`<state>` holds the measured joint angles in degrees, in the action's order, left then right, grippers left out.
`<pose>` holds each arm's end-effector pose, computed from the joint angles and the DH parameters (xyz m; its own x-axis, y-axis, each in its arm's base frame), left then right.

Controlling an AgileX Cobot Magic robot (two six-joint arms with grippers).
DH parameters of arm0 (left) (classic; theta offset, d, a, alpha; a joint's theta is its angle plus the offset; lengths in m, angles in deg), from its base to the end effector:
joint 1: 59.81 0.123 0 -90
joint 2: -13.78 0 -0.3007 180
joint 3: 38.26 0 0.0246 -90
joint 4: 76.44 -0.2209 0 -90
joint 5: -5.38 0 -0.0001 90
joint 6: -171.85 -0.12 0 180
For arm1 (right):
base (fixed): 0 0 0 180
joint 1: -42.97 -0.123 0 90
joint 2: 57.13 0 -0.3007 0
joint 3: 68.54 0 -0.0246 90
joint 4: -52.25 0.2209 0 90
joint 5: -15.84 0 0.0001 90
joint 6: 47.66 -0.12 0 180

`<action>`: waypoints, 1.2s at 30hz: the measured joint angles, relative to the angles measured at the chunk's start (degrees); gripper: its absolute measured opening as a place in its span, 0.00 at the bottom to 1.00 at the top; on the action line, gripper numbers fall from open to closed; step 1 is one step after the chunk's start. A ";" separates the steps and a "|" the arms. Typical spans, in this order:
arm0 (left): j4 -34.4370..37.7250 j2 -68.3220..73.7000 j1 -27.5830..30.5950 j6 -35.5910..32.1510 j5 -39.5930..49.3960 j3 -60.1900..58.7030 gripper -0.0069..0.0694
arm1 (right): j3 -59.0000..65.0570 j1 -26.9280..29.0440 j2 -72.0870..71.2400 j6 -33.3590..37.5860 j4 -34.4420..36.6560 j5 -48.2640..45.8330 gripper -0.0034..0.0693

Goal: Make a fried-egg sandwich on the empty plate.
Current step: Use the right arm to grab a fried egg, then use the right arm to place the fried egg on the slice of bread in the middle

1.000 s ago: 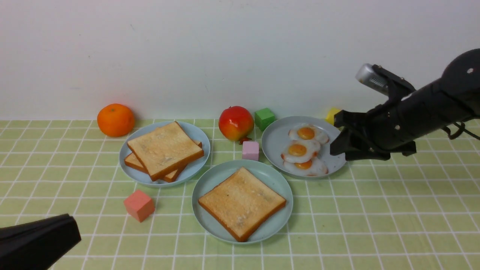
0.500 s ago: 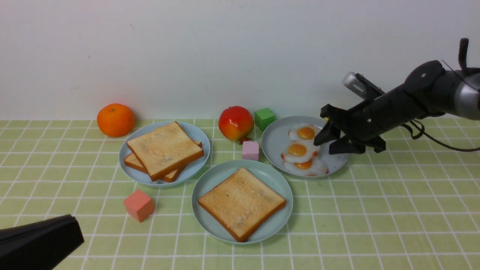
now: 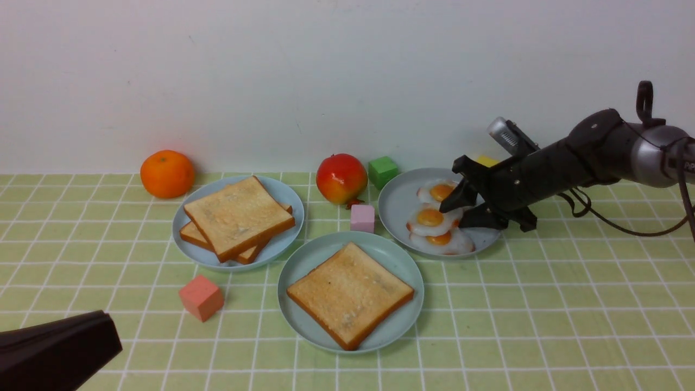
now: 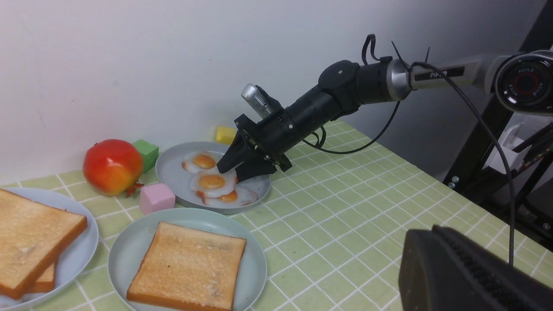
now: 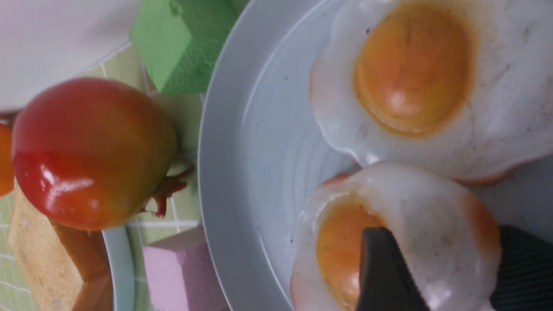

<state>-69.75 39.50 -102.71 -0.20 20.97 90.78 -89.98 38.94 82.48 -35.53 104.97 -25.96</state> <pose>0.0401 -0.0424 0.3237 -0.2017 -0.1518 -0.9676 0.6743 0.6950 -0.2496 0.4856 0.0981 0.1503 -0.8915 0.3910 -0.2289 0.1481 0.7290 0.6683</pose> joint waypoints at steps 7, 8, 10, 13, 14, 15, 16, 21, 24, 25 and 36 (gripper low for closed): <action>0.00 0.00 0.00 0.00 0.00 0.00 0.07 | -0.01 0.00 0.24 0.00 0.83 0.44 0.53; 0.00 0.00 0.00 0.00 0.00 0.00 0.07 | -0.01 0.00 0.24 0.00 0.83 0.44 0.51; 0.00 0.00 0.00 0.00 0.00 0.00 0.07 | -0.01 0.05 0.24 0.01 0.75 0.39 0.48; 0.00 0.00 0.00 0.00 0.00 0.00 0.07 | -0.01 0.39 0.24 0.01 0.67 -0.38 0.37; 0.00 0.00 0.00 0.00 0.00 0.00 0.07 | -0.01 0.59 0.24 0.01 0.76 -0.81 0.32; 0.00 0.00 0.00 0.00 0.00 0.00 0.07 | -0.01 0.87 -0.12 0.01 1.13 -1.31 0.26; 0.00 0.00 0.00 0.00 0.00 0.00 0.07 | -0.01 0.92 -0.12 0.01 1.13 -1.31 0.26; 0.00 0.00 0.00 0.00 0.00 0.00 0.07 | -0.01 1.59 -2.74 0.07 1.57 -3.18 0.16; 0.00 0.00 0.00 0.00 0.30 0.00 0.07 | -0.01 1.74 -5.52 1.83 1.30 -6.23 0.16; -0.14 0.00 0.00 0.00 0.66 0.00 0.07 | -0.01 1.68 -7.10 2.79 1.30 -7.85 0.16; -2.88 0.00 0.00 0.00 3.30 0.00 0.07 | 11.66 -8.50 -22.50 8.13 1.97 -11.91 0.16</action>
<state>-72.64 39.50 -102.71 -0.20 24.27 90.78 -78.31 30.44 59.98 -27.40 106.94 -37.87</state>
